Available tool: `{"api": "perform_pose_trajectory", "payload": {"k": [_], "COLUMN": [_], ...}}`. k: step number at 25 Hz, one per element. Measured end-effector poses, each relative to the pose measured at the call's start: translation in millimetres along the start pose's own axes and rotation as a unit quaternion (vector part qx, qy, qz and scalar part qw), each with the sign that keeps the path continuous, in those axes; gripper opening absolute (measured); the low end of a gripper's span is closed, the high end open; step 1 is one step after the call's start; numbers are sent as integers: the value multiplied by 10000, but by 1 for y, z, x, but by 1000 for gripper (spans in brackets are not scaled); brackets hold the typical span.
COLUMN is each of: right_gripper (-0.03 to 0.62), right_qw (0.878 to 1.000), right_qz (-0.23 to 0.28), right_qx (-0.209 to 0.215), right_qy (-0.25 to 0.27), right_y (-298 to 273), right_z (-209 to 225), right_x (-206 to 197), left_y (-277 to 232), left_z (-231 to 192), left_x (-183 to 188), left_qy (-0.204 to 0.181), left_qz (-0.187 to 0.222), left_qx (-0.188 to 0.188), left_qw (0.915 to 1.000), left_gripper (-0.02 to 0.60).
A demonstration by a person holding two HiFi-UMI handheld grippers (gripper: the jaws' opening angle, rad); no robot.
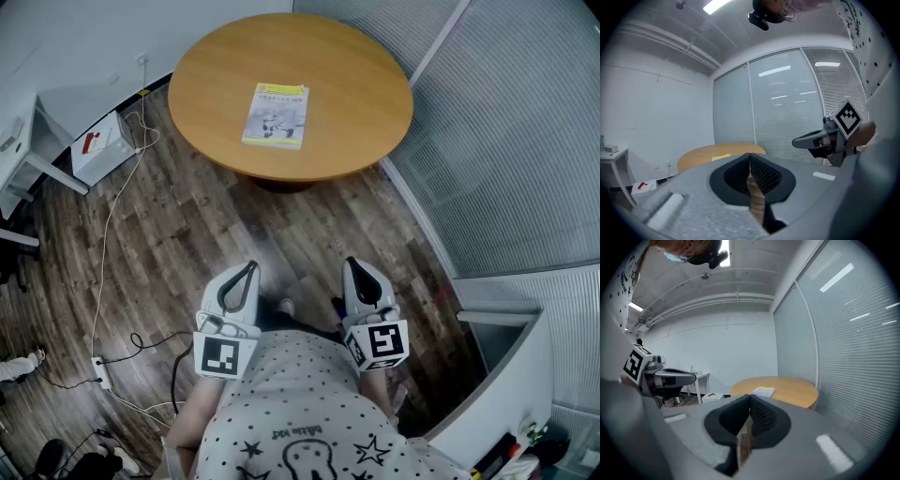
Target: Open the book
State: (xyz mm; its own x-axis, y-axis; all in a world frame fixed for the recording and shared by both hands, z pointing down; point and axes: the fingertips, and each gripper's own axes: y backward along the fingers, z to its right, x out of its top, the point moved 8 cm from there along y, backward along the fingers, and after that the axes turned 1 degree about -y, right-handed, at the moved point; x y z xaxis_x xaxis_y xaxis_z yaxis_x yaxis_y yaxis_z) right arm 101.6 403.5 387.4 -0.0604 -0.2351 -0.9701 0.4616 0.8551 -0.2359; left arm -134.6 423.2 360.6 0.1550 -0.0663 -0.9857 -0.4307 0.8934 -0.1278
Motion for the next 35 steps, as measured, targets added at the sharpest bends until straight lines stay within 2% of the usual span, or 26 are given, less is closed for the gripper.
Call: {"api": "perform_pose_trajectory", "payload": {"k": [16,23,28,35], "right_gripper": [5,4,4,3], "right_qw": [9998,9999,9998,9995], "right_qz": [-20,116,17,-194], "right_qx": [-191,-68,-219,-264], "right_qy": [6,-38,-8,-49], "right_y": [17,30,38,17], "right_z": [17,18,21,17], "right_x": [-3,-2,-6,-10], "left_y": [-2,4,7,-4], "left_z": [1,-2,-2,-24], "left_x": [0,-3,-8,-18], "left_qy": [153,304,227,400], "left_qz": [-113,-131,-167,-156], "left_qx": [8,35,-97,-78], "left_qw": [9998,9994,9996,9990], "left_gripper": [12,12,12,11]}}
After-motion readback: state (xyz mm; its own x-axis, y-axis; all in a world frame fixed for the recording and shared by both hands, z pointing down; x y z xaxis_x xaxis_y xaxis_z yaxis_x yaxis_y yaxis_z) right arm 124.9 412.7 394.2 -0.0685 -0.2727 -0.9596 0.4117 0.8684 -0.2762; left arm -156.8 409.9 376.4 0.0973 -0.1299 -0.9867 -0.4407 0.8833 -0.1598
